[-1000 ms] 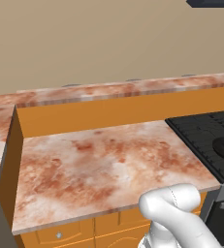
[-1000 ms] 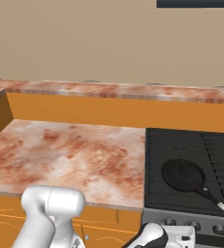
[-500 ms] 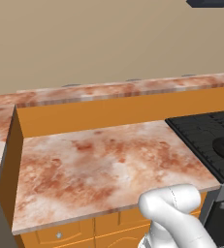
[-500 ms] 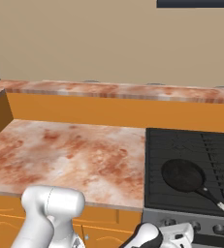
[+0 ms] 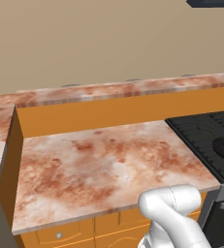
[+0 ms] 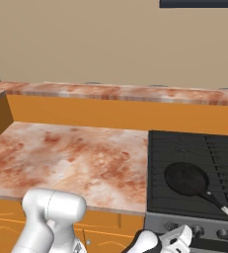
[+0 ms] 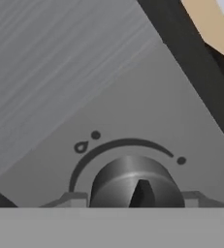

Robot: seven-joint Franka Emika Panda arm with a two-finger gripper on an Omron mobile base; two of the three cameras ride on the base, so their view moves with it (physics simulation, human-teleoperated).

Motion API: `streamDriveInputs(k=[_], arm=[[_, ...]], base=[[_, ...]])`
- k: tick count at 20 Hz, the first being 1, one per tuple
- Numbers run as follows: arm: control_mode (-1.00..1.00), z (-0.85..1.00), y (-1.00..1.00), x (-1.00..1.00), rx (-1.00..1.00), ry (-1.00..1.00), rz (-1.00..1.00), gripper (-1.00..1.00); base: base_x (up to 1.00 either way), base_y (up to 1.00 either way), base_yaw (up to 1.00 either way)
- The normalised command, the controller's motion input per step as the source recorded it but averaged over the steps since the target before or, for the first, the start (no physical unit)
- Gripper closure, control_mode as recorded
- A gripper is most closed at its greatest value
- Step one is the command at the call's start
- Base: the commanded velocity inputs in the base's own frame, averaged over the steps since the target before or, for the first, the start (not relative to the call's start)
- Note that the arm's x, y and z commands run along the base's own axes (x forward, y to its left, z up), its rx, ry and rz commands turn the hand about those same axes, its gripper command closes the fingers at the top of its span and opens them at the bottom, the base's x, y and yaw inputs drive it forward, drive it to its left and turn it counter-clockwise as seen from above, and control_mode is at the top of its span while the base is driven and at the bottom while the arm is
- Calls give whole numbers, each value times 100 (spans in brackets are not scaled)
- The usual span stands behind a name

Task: Pick the pan from the cabinet and place it on the stove. Then turn on the stove burner for the pan.

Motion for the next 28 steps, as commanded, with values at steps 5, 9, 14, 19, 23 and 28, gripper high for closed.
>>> streamDriveInputs(k=[5,9,14,19,23,28], arm=[[-100,0,0,-9,-36,0,4,100],[-100,0,0,-7,-32,0,4,100],[-100,0,0,-4,-28,1,3,100],[-100,0,21,0,-12,6,1,100],[-100,-2,6,-1,-2,3,0,-100],[-100,0,19,-31,0,0,0,-100]], base=[[0,0,0],[0,0,0],[0,0,0],[0,0,0],[0,0,0],[0,0,0]])
